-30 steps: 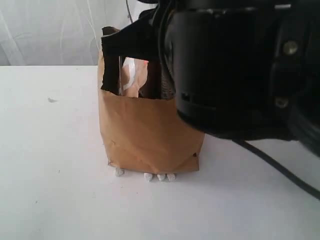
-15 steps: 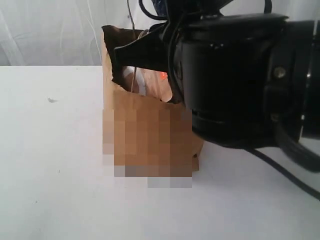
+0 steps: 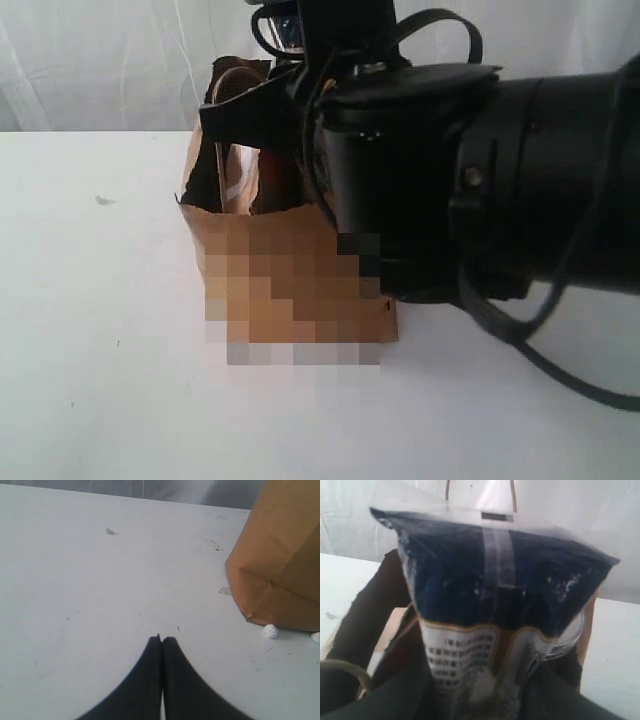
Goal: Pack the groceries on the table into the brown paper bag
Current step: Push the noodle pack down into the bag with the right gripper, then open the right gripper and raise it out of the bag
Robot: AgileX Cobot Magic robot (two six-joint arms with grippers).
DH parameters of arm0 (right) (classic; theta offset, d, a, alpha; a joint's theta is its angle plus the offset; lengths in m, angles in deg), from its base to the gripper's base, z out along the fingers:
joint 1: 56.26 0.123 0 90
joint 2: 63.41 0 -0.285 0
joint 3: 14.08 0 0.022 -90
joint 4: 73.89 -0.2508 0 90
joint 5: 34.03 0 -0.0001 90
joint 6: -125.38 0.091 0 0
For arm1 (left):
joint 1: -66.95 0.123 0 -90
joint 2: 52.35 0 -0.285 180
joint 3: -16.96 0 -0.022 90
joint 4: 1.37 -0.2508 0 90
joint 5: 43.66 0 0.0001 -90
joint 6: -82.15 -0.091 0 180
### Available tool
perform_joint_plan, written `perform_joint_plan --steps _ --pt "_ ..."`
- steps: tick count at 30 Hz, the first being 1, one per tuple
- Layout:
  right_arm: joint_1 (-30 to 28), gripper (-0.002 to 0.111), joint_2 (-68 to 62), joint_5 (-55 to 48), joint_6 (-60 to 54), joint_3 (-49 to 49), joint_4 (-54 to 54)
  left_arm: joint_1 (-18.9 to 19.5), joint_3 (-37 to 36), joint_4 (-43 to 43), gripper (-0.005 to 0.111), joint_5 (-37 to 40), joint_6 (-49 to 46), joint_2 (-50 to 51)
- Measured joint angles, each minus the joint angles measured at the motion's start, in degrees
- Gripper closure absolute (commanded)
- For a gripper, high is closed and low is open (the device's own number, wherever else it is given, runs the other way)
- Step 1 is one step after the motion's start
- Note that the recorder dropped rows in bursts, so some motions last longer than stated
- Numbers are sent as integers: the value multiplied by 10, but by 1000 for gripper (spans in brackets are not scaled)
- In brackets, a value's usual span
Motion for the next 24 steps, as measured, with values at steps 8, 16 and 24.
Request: perform_joint_plan --steps 8,16,24 --pt "-1 91 -1 0 -3 0 -18 0 0 0 107 0 0 0" --pt "-1 49 28 25 -72 0 -90 0 0 0 107 0 0 0" --pt "-1 49 99 3 -142 1 -86 0 0 0 107 0 0 0"
